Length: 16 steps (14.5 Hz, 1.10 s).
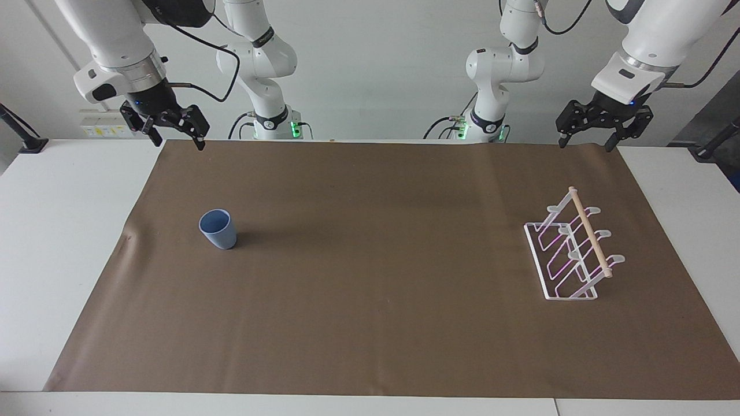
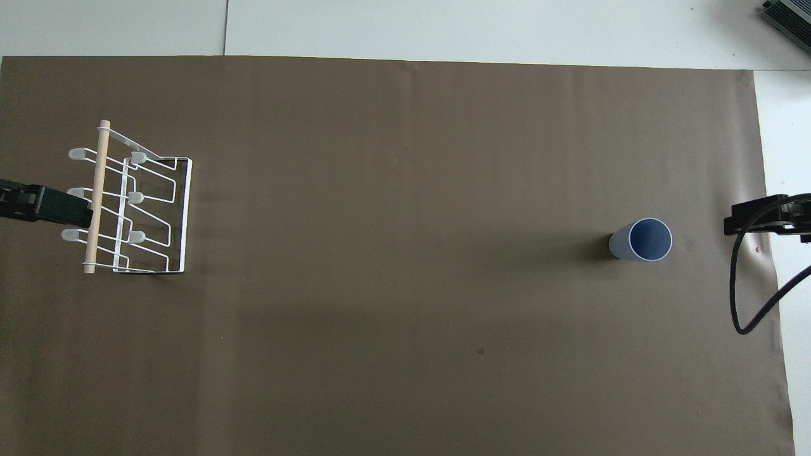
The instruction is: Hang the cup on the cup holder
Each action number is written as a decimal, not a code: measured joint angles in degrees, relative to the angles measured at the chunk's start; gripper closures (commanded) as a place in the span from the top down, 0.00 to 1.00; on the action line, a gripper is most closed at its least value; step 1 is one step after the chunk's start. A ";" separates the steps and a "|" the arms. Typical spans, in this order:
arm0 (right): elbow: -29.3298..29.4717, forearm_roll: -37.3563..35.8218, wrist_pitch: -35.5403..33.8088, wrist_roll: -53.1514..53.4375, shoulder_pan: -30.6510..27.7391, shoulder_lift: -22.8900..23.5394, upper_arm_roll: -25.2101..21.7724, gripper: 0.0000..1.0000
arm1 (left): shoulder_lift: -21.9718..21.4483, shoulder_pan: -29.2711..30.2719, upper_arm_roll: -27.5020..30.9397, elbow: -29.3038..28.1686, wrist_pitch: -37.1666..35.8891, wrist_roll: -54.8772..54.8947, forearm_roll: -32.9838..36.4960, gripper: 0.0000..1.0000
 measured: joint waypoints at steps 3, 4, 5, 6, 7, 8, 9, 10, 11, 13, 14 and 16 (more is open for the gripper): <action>-0.64 0.00 0.00 -1.31 0.00 -0.03 0.00 1.00 | 0.00 0.00 0.00 0.00 0.00 0.00 0.00 1.00; -0.81 0.00 0.00 -1.35 0.00 -0.05 0.00 1.00 | 0.00 0.00 0.00 0.00 0.00 0.00 0.00 1.00; -0.94 0.00 0.02 -1.36 0.00 -0.09 0.00 1.00 | 0.00 0.00 0.00 0.00 0.00 0.00 0.00 1.00; -0.99 0.00 0.02 -1.37 0.00 -0.12 0.00 1.00 | 0.00 0.00 0.00 0.00 0.00 0.00 0.00 1.00; -0.99 -0.02 0.02 -1.48 0.00 -0.13 0.00 1.00 | 0.00 0.00 0.00 0.00 0.00 0.00 0.00 1.00; -0.99 -0.03 0.03 -1.68 -0.01 -0.15 0.00 1.00 | 0.00 0.00 0.00 0.00 0.00 0.00 0.00 1.00; -1.02 -0.03 0.03 -1.86 -0.06 -0.17 -0.02 1.00 | 0.00 0.00 0.00 0.00 0.00 0.00 0.00 1.00; -1.12 -0.04 0.03 -1.96 -0.08 -0.17 -0.06 1.00 | 0.00 0.00 0.00 0.00 0.00 0.00 0.00 1.00; -1.40 -0.04 0.10 -2.02 -0.09 -0.16 -0.11 1.00 | 0.00 0.00 0.00 0.00 0.00 0.00 0.00 1.00; -3.12 -0.04 2.52 -2.49 -0.13 -0.17 -0.22 1.00 | 0.00 0.00 0.00 0.00 0.00 0.00 0.00 1.00; -4.61 -0.04 4.57 -3.17 -0.16 -0.15 -0.29 1.00 | 0.00 0.00 0.00 0.00 0.00 0.00 0.00 1.00; -7.82 -0.04 8.60 -4.75 -0.46 -0.03 -0.46 1.00 | 0.00 0.00 0.00 0.00 0.00 0.00 0.00 1.00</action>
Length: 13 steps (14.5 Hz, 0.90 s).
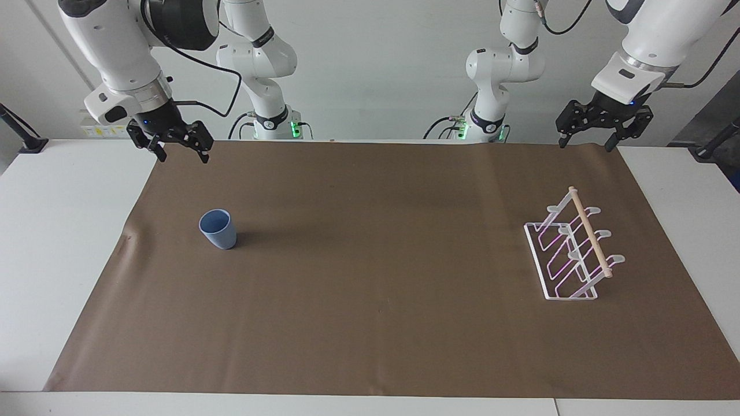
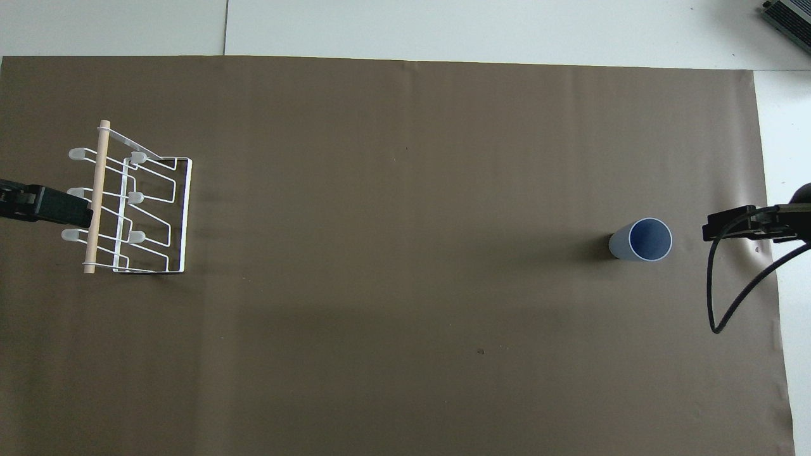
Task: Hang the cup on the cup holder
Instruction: 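Move the right gripper to the blue cup and insert fingers inside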
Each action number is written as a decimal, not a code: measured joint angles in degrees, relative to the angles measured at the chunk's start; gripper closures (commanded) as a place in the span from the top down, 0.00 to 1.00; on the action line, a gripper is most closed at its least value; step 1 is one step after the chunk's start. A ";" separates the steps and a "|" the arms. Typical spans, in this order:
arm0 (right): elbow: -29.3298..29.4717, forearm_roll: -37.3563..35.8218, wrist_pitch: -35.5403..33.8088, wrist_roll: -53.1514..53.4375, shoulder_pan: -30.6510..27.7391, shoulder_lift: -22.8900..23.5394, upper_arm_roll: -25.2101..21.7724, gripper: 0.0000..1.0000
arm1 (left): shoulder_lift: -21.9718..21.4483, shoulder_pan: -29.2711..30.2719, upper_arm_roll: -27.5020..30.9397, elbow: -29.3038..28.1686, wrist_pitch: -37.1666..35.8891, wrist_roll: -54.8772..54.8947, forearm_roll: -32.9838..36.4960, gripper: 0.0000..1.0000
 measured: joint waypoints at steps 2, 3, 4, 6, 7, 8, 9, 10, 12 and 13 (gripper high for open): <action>-3.17 0.00 5.00 -1.42 -0.79 0.14 -0.03 1.00 | 0.00 0.00 0.00 0.00 0.00 0.00 0.00 1.00; -4.82 0.00 7.38 -2.49 -1.19 0.25 -0.03 1.00 | 0.00 0.00 0.00 0.00 0.00 0.00 0.00 1.00; -6.59 0.01 9.80 -3.88 -1.73 0.56 -0.03 1.00 | 0.00 0.00 0.00 0.00 0.00 0.00 0.00 1.00; -9.64 0.02 15.57 -6.39 -2.79 2.39 -0.11 1.00 | 0.00 0.00 0.00 0.00 0.00 0.00 0.00 1.00; -10.61 0.02 18.17 -6.98 -3.05 3.80 -0.14 1.00 | 0.00 0.00 0.00 0.00 0.00 0.00 0.00 1.00; -11.23 0.03 20.21 -7.25 -3.22 5.46 -0.14 1.00 | 0.00 0.00 0.00 0.00 0.00 0.00 0.00 1.00; -11.67 0.03 21.40 -7.35 -3.24 6.86 -0.13 1.00 | 0.00 0.00 0.00 0.00 0.00 0.00 0.00 1.00; -12.26 0.03 22.59 -7.51 -3.24 7.81 -0.11 1.00 | 0.00 0.00 0.00 0.00 0.00 0.00 0.00 1.00; -14.66 0.03 26.70 -8.54 -3.24 8.85 -0.07 1.00 | 0.00 0.00 0.00 0.00 0.00 0.00 0.00 1.00; -15.98 0.03 28.77 -8.81 -3.24 9.14 -0.07 1.00 | 0.00 0.00 0.00 0.00 0.00 0.00 0.00 1.00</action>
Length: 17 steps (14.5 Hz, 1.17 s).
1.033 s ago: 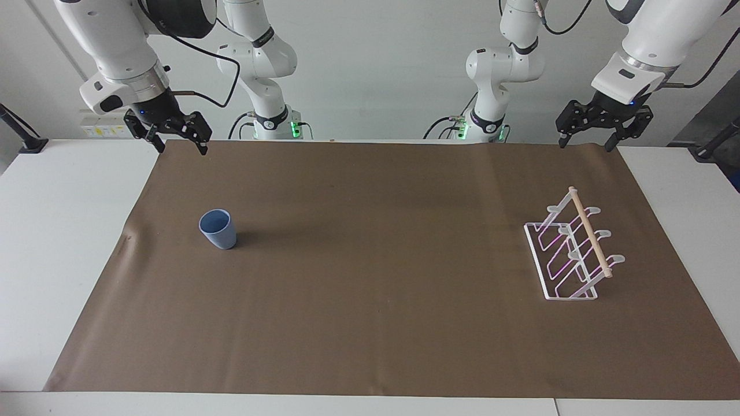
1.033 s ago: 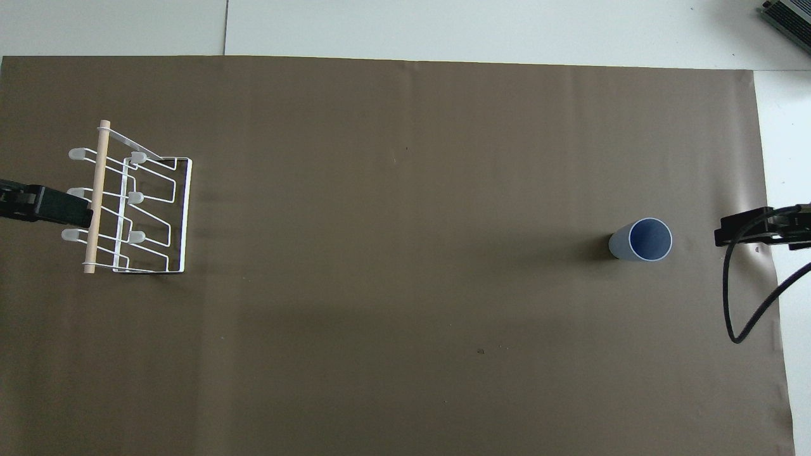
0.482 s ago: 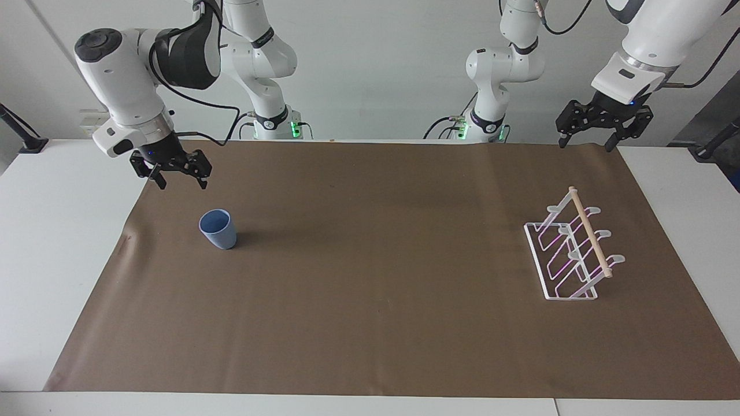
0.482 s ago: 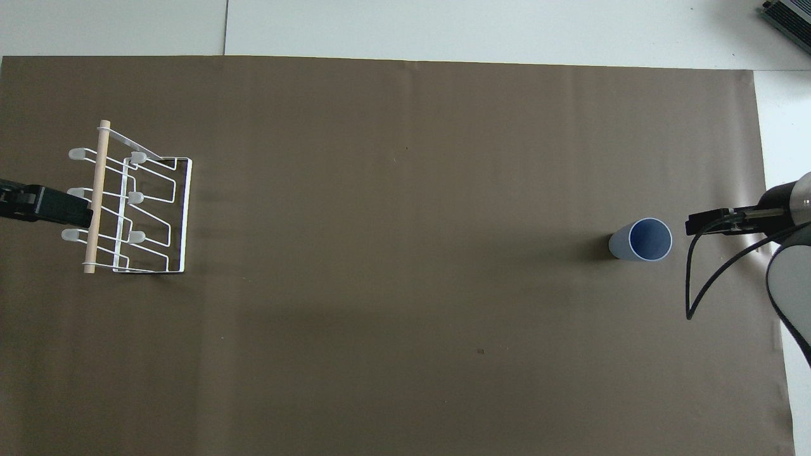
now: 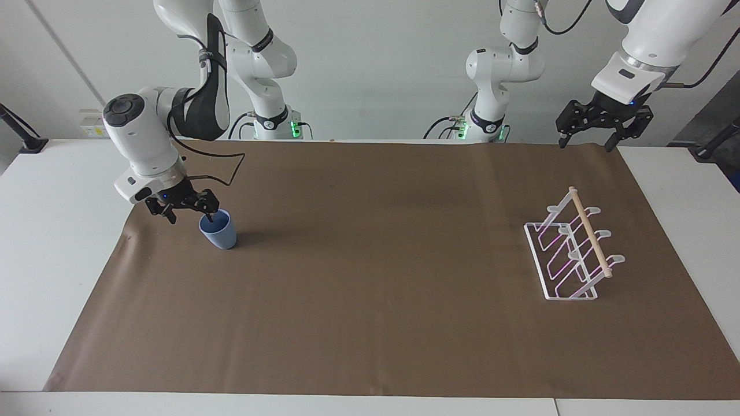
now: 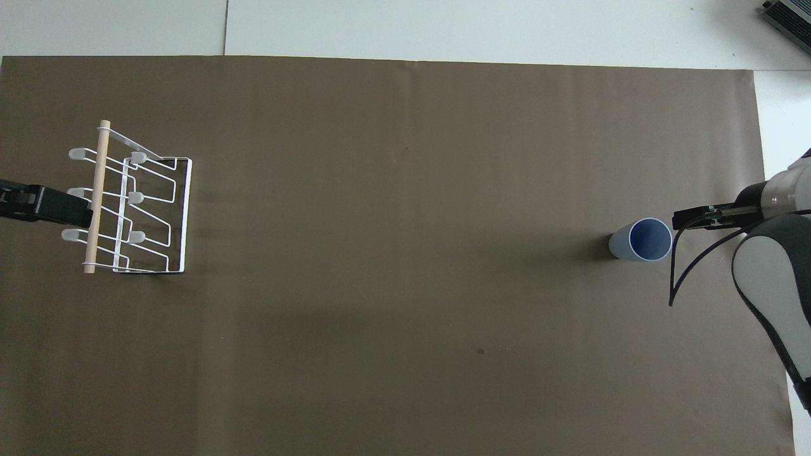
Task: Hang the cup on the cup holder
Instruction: 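Move the right gripper to the blue cup and insert fingers inside, then grip the blue cup rim with the right gripper and tip it sideways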
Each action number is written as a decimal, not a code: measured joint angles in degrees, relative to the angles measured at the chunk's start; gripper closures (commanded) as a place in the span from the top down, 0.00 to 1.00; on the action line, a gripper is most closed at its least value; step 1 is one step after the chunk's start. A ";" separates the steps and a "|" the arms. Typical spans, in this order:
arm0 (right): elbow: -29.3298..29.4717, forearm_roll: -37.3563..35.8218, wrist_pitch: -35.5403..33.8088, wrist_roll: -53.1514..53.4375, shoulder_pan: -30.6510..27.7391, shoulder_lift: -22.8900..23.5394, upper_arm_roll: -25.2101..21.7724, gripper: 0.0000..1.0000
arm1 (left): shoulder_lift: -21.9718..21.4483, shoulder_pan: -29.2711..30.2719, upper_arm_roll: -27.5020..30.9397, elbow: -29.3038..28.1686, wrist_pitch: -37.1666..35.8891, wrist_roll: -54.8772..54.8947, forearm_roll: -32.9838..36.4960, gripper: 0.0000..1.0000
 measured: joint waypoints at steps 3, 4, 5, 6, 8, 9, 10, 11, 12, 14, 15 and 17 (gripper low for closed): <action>-2.18 0.51 2.88 -0.17 -0.15 0.53 -0.01 1.00 | 0.00 0.00 0.00 0.00 0.00 0.00 0.00 1.00; -2.46 0.97 3.15 -0.84 -0.22 0.69 -0.04 1.00 | 0.00 0.00 0.00 0.00 0.00 0.00 0.00 1.00; -2.79 1.46 3.24 -1.89 -0.30 0.82 -0.05 1.00 | 0.00 0.00 0.00 0.00 0.00 0.00 0.00 1.00; -3.18 2.46 3.28 -3.01 -0.48 1.00 -0.05 1.00 | 0.00 0.00 0.00 0.00 0.00 0.00 0.00 1.00; -3.62 4.39 3.59 -5.50 -1.12 1.60 -0.06 1.00 | 0.00 0.00 0.00 0.00 0.00 0.00 0.00 1.00; -3.75 4.84 4.10 -6.78 -1.50 1.93 -0.06 1.00 | 0.00 0.00 0.00 0.00 0.00 0.00 0.00 1.00; -3.93 4.96 4.95 -7.60 -1.77 2.22 -0.10 1.00 | 0.00 0.00 0.00 0.00 0.00 0.00 0.00 1.00; -4.12 4.98 5.46 -8.18 -1.91 2.42 -0.14 0.99 | 0.00 0.00 0.00 0.00 0.00 0.00 0.00 1.00; -4.25 4.98 5.66 -8.33 -1.92 2.50 -0.14 0.85 | 0.00 0.00 0.00 0.00 0.00 0.00 0.00 1.00; -4.28 4.98 5.67 -8.39 -1.92 2.51 -0.08 0.57 | 0.00 0.00 0.00 0.00 0.00 0.00 0.00 1.00; -4.28 4.98 5.67 -8.39 -1.92 2.51 -0.02 0.47 | 0.00 0.00 0.00 0.00 0.00 0.00 0.00 1.00; -4.28 4.98 5.67 -8.40 -1.91 2.51 0.05 0.35 | 0.00 0.00 0.00 0.00 0.00 0.00 0.00 1.00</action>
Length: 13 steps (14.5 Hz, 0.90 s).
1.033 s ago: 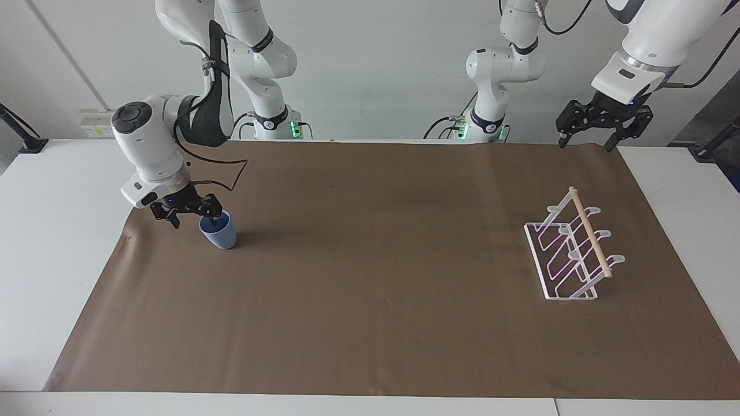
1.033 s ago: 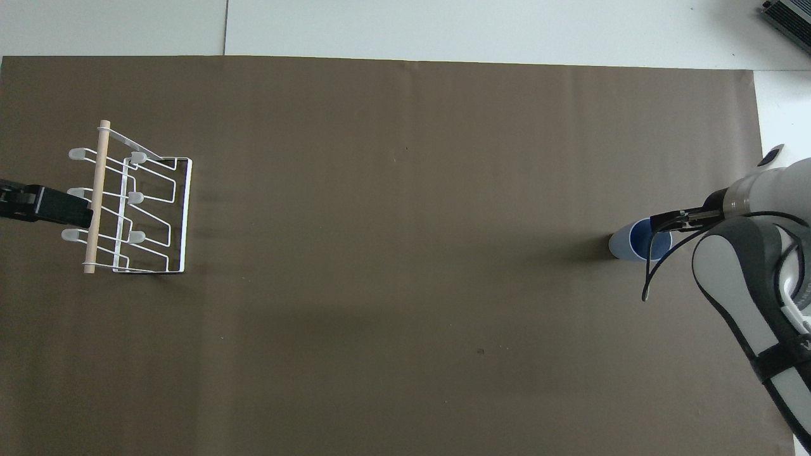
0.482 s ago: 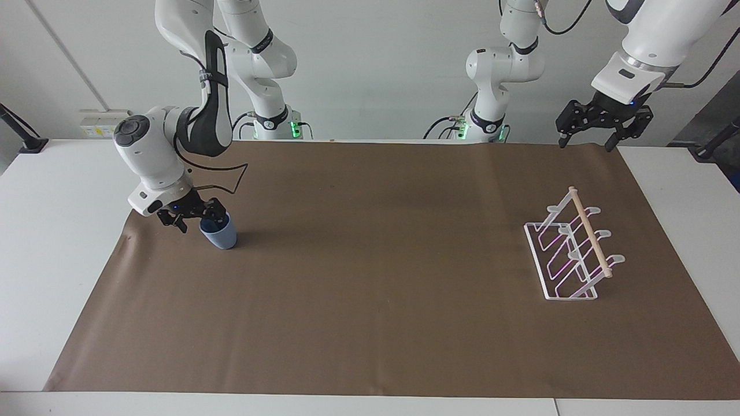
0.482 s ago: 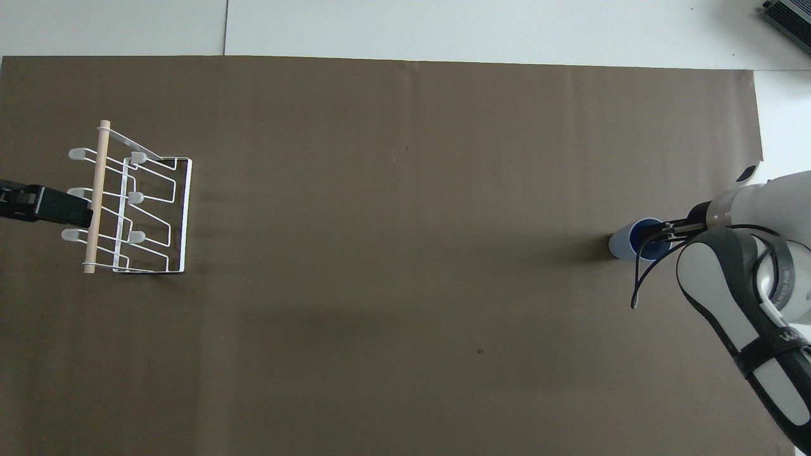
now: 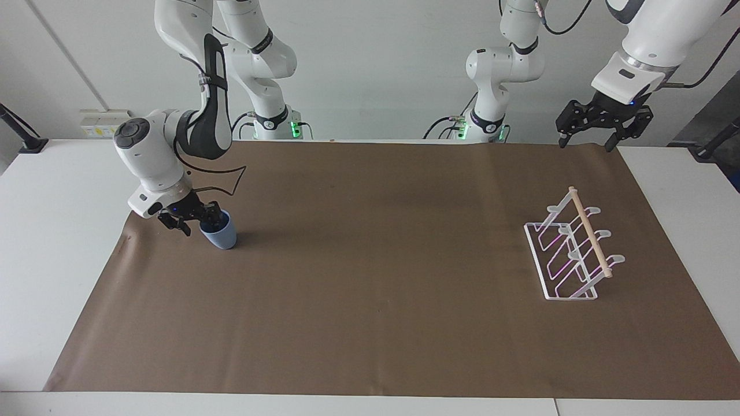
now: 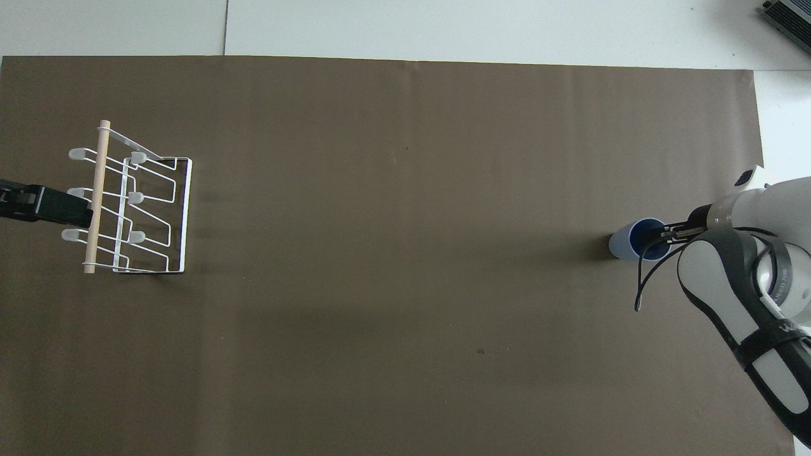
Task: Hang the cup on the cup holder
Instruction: 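Grip the blue cup rim with the right gripper and tip it sideways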
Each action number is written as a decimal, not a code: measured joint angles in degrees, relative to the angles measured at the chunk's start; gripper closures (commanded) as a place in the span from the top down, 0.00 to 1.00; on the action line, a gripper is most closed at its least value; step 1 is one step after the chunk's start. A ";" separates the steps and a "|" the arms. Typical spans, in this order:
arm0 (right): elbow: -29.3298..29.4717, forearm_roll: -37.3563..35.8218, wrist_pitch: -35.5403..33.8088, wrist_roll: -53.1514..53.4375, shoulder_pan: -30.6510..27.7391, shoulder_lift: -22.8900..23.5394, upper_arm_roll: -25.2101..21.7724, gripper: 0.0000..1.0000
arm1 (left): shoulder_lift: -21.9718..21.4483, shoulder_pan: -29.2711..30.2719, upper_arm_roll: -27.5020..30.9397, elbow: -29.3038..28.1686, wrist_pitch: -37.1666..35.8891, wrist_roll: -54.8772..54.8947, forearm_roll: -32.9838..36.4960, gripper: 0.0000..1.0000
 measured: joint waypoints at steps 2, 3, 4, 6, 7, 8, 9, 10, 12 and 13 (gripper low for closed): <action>0.01 0.00 0.00 0.00 0.01 0.00 0.01 0.17 | 0.00 0.00 0.00 0.00 0.00 0.00 0.00 1.00; 0.01 0.00 0.00 0.00 0.03 0.00 0.02 0.08 | 0.00 0.00 0.00 0.00 0.00 0.00 0.00 1.00; 0.03 0.00 0.00 0.00 0.05 0.00 0.04 0.00 | 0.00 0.00 0.00 0.00 0.00 0.00 0.00 1.00; 0.11 0.00 0.00 0.00 0.10 0.00 0.07 0.00 | 0.00 0.00 0.00 0.00 0.00 0.00 0.00 1.00; 0.21 0.01 -0.01 -0.01 0.19 -0.03 0.10 0.00 | 0.00 0.00 0.00 0.00 0.00 0.00 0.00 1.00; 0.41 0.01 -0.26 -0.01 0.33 -0.07 0.14 0.00 | 0.00 0.00 0.00 0.00 0.00 0.00 0.00 1.00; 0.87 0.01 -1.21 -0.01 0.40 -0.14 0.29 0.00 | 0.00 0.00 0.00 0.00 0.00 0.00 0.00 1.00; 1.82 0.01 -2.87 -0.01 0.52 -0.29 0.41 0.00 | 0.00 0.00 0.00 0.00 0.00 0.00 0.00 1.00; 4.65 0.01 -6.70 -0.01 1.28 -0.96 0.50 0.00 | 0.00 0.00 0.00 0.00 0.00 0.00 0.00 1.00; 5.74 0.02 -7.72 -0.01 1.75 -1.54 0.54 0.00 | 0.00 0.00 0.00 0.00 0.00 0.00 0.00 1.00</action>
